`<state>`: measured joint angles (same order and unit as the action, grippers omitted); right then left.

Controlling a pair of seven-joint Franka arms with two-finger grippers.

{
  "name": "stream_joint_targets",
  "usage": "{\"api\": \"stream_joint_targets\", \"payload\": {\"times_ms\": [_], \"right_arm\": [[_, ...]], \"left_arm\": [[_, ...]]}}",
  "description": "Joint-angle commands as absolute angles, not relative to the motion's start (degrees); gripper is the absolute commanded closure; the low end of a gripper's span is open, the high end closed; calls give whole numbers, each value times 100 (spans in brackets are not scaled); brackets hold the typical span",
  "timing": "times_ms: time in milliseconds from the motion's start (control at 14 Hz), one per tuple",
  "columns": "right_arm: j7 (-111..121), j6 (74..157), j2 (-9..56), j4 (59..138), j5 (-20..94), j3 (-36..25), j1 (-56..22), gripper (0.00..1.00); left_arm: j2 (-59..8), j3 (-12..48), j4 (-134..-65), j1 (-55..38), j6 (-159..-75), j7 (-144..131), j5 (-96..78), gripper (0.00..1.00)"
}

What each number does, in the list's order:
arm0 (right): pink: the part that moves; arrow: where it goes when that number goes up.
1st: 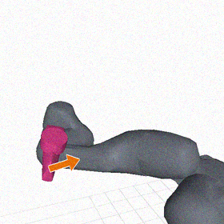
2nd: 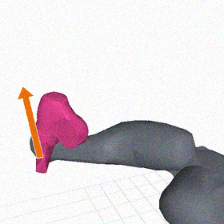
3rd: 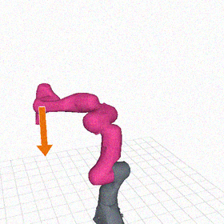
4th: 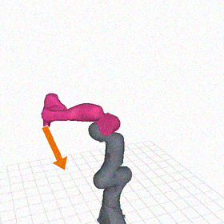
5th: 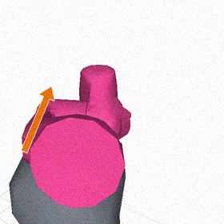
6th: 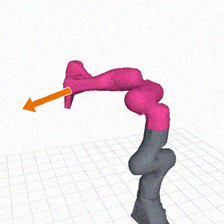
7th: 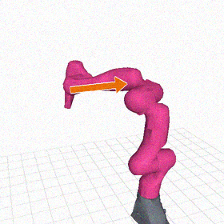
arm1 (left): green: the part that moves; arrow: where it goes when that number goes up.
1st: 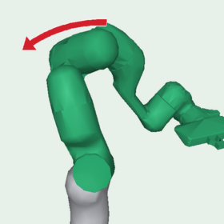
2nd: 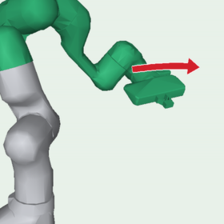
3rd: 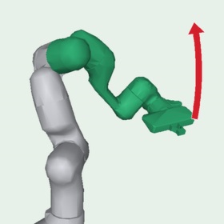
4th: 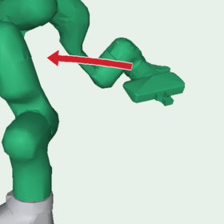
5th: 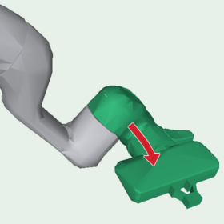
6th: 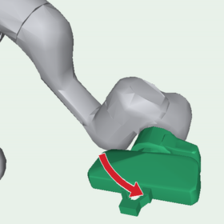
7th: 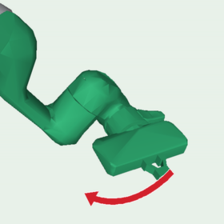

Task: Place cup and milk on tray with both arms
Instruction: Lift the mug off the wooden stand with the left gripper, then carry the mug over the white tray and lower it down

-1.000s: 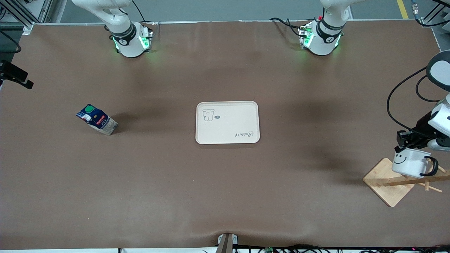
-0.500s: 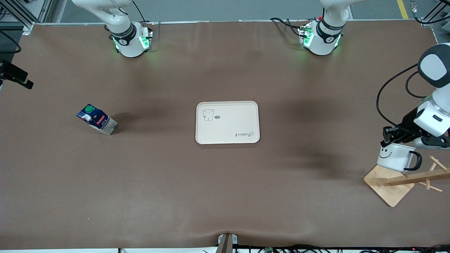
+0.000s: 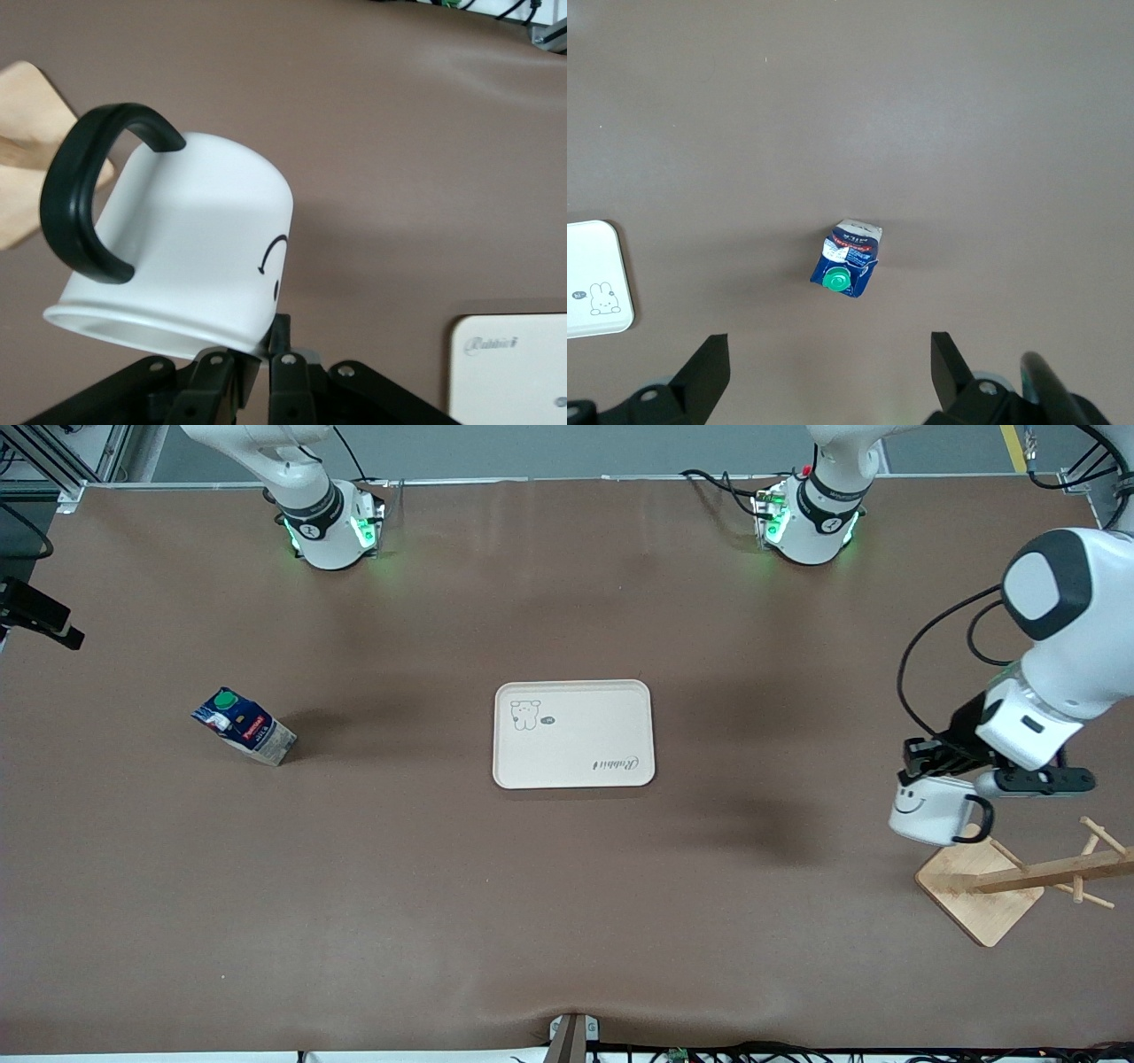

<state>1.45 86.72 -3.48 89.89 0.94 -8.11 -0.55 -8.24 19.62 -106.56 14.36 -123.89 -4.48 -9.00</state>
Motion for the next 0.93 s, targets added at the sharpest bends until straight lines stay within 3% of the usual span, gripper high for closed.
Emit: {"api": "stream_joint_targets", "payload": {"times_ms": [0,286,857], "right_arm": [[149,8622,-299,8886,132,-765,35,0],[149,8622,-299,8886,132,-765,35,0],[149,8622,-299,8886,132,-765,44,0]], "left_arm": [[-957,2030,-10591,978,-12296,-1306,-660,100],[-1256,2030,-10521,11,-12313,-3168,-589,100],[-1924,2065,-10240,-1001,-12313,-5403,-642,100]]}}
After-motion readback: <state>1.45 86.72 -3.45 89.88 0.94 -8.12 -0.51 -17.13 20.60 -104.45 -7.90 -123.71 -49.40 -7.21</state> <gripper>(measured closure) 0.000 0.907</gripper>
